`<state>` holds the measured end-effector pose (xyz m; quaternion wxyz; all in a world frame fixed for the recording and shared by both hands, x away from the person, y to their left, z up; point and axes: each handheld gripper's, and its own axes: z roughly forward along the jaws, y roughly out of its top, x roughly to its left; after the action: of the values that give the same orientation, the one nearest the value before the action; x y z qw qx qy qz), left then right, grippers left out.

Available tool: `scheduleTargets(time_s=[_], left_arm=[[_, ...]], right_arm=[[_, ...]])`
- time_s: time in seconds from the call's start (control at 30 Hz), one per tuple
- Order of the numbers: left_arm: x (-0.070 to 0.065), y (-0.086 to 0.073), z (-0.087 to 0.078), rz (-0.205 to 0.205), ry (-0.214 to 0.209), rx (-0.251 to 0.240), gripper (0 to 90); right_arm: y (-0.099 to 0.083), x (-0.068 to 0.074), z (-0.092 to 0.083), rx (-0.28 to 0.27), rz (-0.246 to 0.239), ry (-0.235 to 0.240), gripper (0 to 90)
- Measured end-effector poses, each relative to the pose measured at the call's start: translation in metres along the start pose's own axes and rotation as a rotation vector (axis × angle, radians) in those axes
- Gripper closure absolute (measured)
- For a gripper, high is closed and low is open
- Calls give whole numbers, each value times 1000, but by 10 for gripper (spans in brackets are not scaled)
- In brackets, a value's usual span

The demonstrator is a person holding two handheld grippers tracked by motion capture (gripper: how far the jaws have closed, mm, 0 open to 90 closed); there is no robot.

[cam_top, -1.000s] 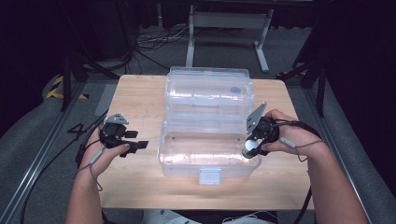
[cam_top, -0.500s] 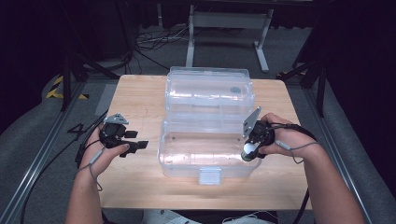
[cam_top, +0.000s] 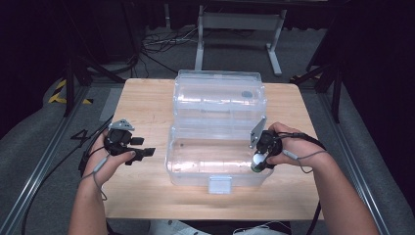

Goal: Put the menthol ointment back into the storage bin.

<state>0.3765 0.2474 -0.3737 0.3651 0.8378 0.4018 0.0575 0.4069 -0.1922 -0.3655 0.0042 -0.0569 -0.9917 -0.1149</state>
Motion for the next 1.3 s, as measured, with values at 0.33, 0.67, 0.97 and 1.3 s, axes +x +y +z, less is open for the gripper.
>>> scheduleTargets(time_s=[0.33, 0.67, 0.97, 1.3], left_arm=[[0, 0, 1, -7, -4, 4, 362], [1, -1, 2, -7, -4, 7, 361], [1, -1, 3, -6, -5, 17, 352], [2, -2, 3, -14, -7, 20, 350]], right_arm=[[1, -1, 10, 25, 0, 12, 502], [2, -2, 17, 52, 0, 17, 502], [4, -2, 25, 75, -8, 23, 502], [7, -1, 32, 108, -8, 27, 502]])
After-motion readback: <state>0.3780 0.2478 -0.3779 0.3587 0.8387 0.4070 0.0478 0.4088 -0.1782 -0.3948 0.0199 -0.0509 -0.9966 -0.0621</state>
